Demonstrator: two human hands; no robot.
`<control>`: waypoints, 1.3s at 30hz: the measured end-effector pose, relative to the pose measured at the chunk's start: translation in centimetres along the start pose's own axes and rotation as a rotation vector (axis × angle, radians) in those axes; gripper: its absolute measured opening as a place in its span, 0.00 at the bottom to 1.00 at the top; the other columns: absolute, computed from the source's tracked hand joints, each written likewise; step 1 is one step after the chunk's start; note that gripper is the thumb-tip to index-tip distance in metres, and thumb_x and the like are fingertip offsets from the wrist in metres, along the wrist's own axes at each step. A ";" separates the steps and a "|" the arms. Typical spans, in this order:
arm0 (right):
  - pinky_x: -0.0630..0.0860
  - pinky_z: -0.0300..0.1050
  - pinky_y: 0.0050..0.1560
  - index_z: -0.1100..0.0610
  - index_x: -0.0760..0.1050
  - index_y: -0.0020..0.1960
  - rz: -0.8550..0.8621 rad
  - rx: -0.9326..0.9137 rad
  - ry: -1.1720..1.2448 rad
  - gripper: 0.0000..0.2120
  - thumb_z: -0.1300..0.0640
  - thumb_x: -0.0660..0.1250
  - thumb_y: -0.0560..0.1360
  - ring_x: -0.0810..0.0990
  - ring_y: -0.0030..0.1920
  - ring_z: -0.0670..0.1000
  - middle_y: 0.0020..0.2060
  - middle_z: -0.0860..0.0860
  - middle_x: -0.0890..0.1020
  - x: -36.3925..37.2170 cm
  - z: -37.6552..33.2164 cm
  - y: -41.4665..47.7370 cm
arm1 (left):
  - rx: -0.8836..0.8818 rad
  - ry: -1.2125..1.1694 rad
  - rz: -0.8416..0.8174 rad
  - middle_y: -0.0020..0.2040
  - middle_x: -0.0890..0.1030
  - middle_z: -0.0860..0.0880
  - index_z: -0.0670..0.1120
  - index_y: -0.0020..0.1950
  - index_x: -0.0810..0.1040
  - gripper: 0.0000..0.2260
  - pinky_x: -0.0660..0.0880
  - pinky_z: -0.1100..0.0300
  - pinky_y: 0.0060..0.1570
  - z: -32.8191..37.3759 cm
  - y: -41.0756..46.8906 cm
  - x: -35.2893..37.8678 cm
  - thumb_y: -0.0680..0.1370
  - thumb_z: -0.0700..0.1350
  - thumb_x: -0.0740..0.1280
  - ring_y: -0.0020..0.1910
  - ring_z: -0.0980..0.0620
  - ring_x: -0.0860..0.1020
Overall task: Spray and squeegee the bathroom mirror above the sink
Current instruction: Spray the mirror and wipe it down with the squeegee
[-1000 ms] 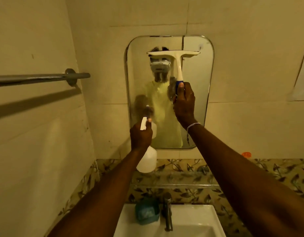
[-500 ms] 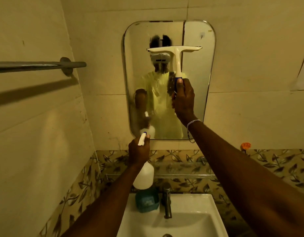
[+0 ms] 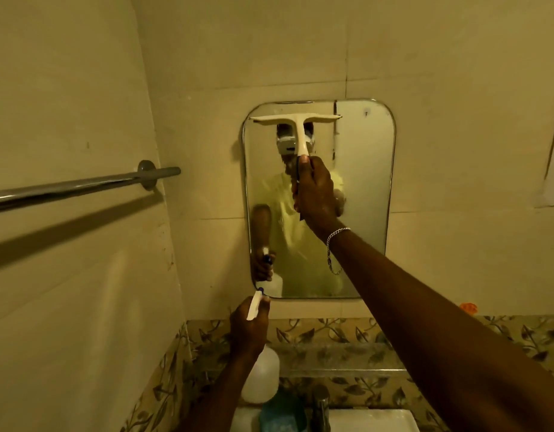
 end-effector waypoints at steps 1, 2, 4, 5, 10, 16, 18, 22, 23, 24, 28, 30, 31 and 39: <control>0.76 0.53 0.42 0.62 0.72 0.64 0.003 -0.003 -0.008 0.19 0.47 0.55 0.88 0.76 0.39 0.57 0.42 0.59 0.77 0.4 -0.4 0.4 | 0.019 -0.002 -0.002 0.37 0.83 0.49 0.43 0.47 0.84 0.06 0.79 0.60 0.37 0.2 0.1 -0.3 0.79 0.46 0.71 0.39 0.53 0.82; 0.77 0.53 0.42 0.61 0.72 0.65 0.010 -0.011 -0.025 0.18 0.47 0.55 0.88 0.76 0.39 0.57 0.43 0.59 0.78 0.8 -0.7 0.8 | 0.035 -0.006 -0.003 0.37 0.83 0.50 0.44 0.47 0.83 0.05 0.79 0.60 0.36 0.3 0.2 -0.5 0.79 0.45 0.71 0.38 0.53 0.82; 0.79 0.57 0.44 0.59 0.73 0.62 0.039 -0.040 -0.083 0.17 0.46 0.55 0.87 0.79 0.41 0.62 0.46 0.62 0.80 1.5 -1.3 1.4 | 0.055 -0.007 -0.007 0.36 0.83 0.50 0.45 0.47 0.83 0.05 0.79 0.59 0.35 0.2 0.4 -1.1 0.79 0.46 0.70 0.37 0.53 0.82; 0.81 0.61 0.46 0.58 0.74 0.60 0.055 -0.056 -0.114 0.17 0.46 0.55 0.87 0.81 0.45 0.66 0.48 0.63 0.82 1.8 -1.6 1.6 | 0.058 -0.005 -0.011 0.36 0.83 0.50 0.45 0.47 0.83 0.06 0.79 0.59 0.35 0.0 0.5 -1.3 0.79 0.46 0.70 0.37 0.53 0.82; 0.83 0.67 0.52 0.61 0.75 0.62 0.104 -0.079 -0.241 0.19 0.47 0.54 0.88 0.83 0.52 0.66 0.52 0.64 0.83 3.0 -2.3 2.4 | 0.074 -0.029 -0.018 0.35 0.82 0.52 0.49 0.46 0.82 0.10 0.77 0.66 0.34 -1.0 1.0 -1.9 0.77 0.55 0.68 0.36 0.57 0.82; 0.84 0.58 0.52 0.62 0.75 0.65 0.132 -0.123 -0.278 0.19 0.49 0.56 0.88 0.84 0.53 0.61 0.54 0.62 0.84 3.2 -1.1 2.8 | 0.078 -0.025 -0.012 0.35 0.83 0.50 0.47 0.44 0.82 0.11 0.80 0.60 0.34 -2.0 1.9 -2.1 0.78 0.53 0.68 0.35 0.55 0.81; 0.82 0.53 0.48 0.62 0.75 0.65 0.145 -0.137 -0.278 0.19 0.49 0.56 0.88 0.84 0.52 0.60 0.53 0.62 0.84 3.2 -0.6 3.0 | 0.063 -0.031 -0.010 0.35 0.83 0.50 0.48 0.45 0.82 0.10 0.79 0.59 0.33 -2.0 2.2 -2.1 0.78 0.53 0.68 0.35 0.53 0.82; 0.80 0.48 0.42 0.60 0.74 0.63 0.131 -0.147 -0.263 0.17 0.48 0.56 0.88 0.84 0.48 0.59 0.51 0.61 0.83 3.4 0.9 2.7 | 0.100 -0.018 -0.001 0.35 0.83 0.50 0.50 0.44 0.80 0.05 0.80 0.57 0.33 -1.7 3.0 -2.5 0.79 0.48 0.69 0.34 0.53 0.81; 0.79 0.46 0.41 0.60 0.74 0.63 0.118 -0.148 -0.265 0.17 0.47 0.56 0.87 0.84 0.46 0.57 0.51 0.61 0.83 3.5 1.7 2.1 | 0.105 -0.018 -0.002 0.35 0.83 0.49 0.51 0.44 0.80 0.04 0.80 0.55 0.33 -1.6 3.2 -2.6 0.79 0.46 0.70 0.34 0.52 0.81; 0.78 0.42 0.39 0.60 0.74 0.63 0.102 -0.152 -0.261 0.17 0.47 0.56 0.87 0.83 0.44 0.51 0.50 0.60 0.82 3.6 2.7 1.1 | 0.108 -0.015 -0.001 0.35 0.82 0.49 0.50 0.44 0.80 0.04 0.80 0.54 0.33 -1.5 3.4 -2.6 0.79 0.45 0.70 0.34 0.51 0.81; 0.74 0.29 0.27 0.56 0.74 0.64 0.069 -0.087 -0.188 0.14 0.48 0.57 0.87 0.80 0.32 0.36 0.40 0.49 0.80 3.6 7.9 -4.8 | 0.097 -0.012 0.027 0.36 0.83 0.50 0.45 0.48 0.82 0.03 0.80 0.55 0.36 -1.7 4.0 -2.3 0.79 0.43 0.71 0.37 0.53 0.81; 0.74 0.31 0.27 0.51 0.74 0.62 0.060 -0.034 -0.185 0.12 0.47 0.56 0.87 0.80 0.32 0.38 0.37 0.46 0.79 3.3 10.7 -8.1 | 0.131 -0.032 0.029 0.37 0.82 0.52 0.43 0.51 0.83 0.03 0.79 0.60 0.38 -1.9 3.9 -2.5 0.78 0.40 0.71 0.39 0.55 0.81; 0.75 0.33 0.27 0.49 0.73 0.59 0.057 -0.013 -0.199 0.10 0.46 0.56 0.87 0.80 0.32 0.39 0.37 0.45 0.79 3.2 12.0 -9.6 | 0.146 -0.035 0.025 0.37 0.82 0.53 0.45 0.51 0.82 0.03 0.78 0.62 0.37 -1.9 3.9 -2.6 0.78 0.39 0.71 0.39 0.55 0.81; 0.72 0.45 0.28 0.42 0.72 0.49 0.068 0.195 -0.256 0.10 0.40 0.55 0.82 0.73 0.27 0.46 0.31 0.50 0.76 1.6 20.8 -19.9 | 0.134 0.025 0.035 0.36 0.81 0.55 0.44 0.48 0.83 0.03 0.74 0.75 0.32 -2.0 3.3 -3.3 0.79 0.43 0.71 0.35 0.57 0.81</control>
Point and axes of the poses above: each hand's wrist, its own y-axis towards the middle knuckle, its own x-axis out of the palm, z = x × y, the point moved 2 cm from there along y, towards the middle knuckle
